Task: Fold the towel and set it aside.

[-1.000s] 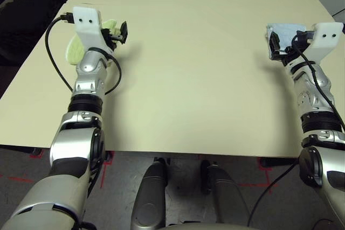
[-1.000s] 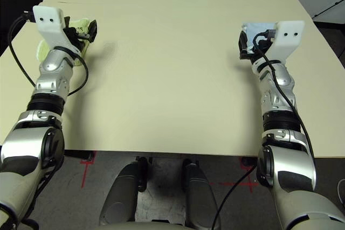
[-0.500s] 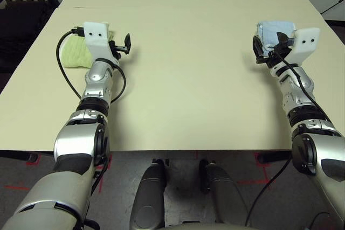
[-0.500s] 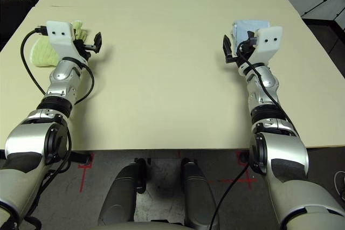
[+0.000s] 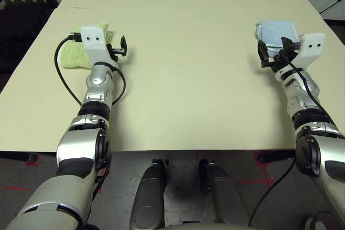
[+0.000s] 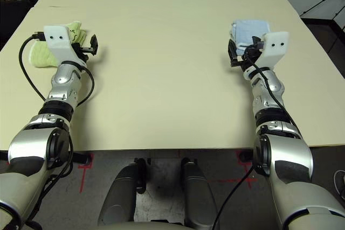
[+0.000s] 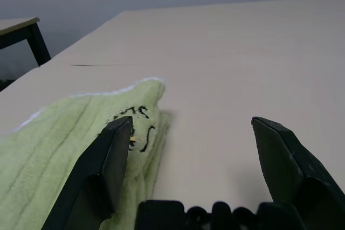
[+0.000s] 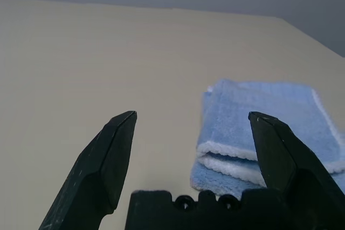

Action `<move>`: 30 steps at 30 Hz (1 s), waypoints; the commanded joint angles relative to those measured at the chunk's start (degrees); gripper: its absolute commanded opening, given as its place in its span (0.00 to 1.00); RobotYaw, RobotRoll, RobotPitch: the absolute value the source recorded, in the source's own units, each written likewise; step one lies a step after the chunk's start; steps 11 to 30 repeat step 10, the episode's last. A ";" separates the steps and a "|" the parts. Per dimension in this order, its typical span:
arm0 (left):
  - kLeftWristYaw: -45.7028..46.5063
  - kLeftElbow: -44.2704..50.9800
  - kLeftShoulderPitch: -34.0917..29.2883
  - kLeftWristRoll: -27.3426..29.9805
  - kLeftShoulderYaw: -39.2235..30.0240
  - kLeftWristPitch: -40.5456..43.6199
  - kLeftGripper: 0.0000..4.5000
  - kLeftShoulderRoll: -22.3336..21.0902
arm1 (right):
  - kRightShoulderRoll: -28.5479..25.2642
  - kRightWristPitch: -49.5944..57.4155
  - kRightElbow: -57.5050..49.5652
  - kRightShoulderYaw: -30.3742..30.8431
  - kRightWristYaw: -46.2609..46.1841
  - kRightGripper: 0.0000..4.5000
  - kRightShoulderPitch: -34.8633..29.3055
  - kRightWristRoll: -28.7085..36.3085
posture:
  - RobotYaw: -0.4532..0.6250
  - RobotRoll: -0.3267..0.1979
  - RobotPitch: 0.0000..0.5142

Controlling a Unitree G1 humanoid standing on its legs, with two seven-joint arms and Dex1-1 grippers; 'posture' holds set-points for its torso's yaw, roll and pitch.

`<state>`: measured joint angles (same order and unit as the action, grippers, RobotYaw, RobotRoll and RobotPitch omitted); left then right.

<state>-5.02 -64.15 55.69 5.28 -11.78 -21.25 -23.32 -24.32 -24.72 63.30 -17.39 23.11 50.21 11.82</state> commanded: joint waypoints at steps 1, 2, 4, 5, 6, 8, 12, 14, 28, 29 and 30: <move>1.13 0.40 -0.69 0.18 -0.96 0.46 0.99 -0.46 | 0.29 1.01 -0.31 -1.67 -2.62 1.00 -1.20 1.20 | 0.44 0.62 0.31; 1.34 0.47 -0.70 0.17 -1.17 0.47 0.99 -0.53 | 0.34 1.10 -0.31 -1.73 -3.16 1.00 -1.15 1.11 | 0.44 0.62 0.31; 1.52 0.42 -0.81 -0.11 -1.22 0.50 0.99 -0.70 | 0.47 1.16 -0.38 -1.68 -3.84 1.00 -1.18 0.85 | 0.45 0.62 0.30; 1.56 0.36 -0.84 -0.28 -1.17 0.47 0.99 -0.82 | 0.51 1.12 -0.41 -1.52 -4.00 1.00 -1.19 0.68 | 0.45 0.62 0.30; 1.55 0.29 -0.85 -0.34 -1.18 0.45 0.99 -0.94 | 0.58 1.11 -0.44 -1.40 -4.03 1.00 -1.16 0.62 | 0.45 0.62 0.30; 1.38 0.00 -0.77 -0.41 -1.19 0.65 0.99 -1.32 | 0.78 1.10 -0.41 -1.16 -4.19 1.00 -0.98 0.45 | 0.45 0.62 0.29; 1.03 -0.47 -0.56 -0.62 -1.03 0.86 0.99 -1.84 | 1.00 1.13 -0.35 -1.02 -4.24 1.00 -0.62 0.36 | 0.46 0.62 0.29; 1.03 -0.47 -0.56 -0.62 -1.03 0.86 0.99 -1.84 | 1.00 1.13 -0.35 -1.02 -4.24 1.00 -0.62 0.36 | 0.46 0.62 0.29; 1.03 -0.47 -0.56 -0.62 -1.03 0.86 0.99 -1.84 | 1.00 1.13 -0.35 -1.02 -4.24 1.00 -0.62 0.36 | 0.46 0.62 0.29; 1.03 -0.47 -0.56 -0.62 -1.03 0.86 0.99 -1.84 | 1.00 1.13 -0.35 -1.02 -4.24 1.00 -0.62 0.36 | 0.46 0.62 0.29; 1.03 -0.47 -0.56 -0.62 -1.03 0.86 0.99 -1.84 | 1.00 1.13 -0.35 -1.02 -4.24 1.00 -0.62 0.36 | 0.46 0.62 0.29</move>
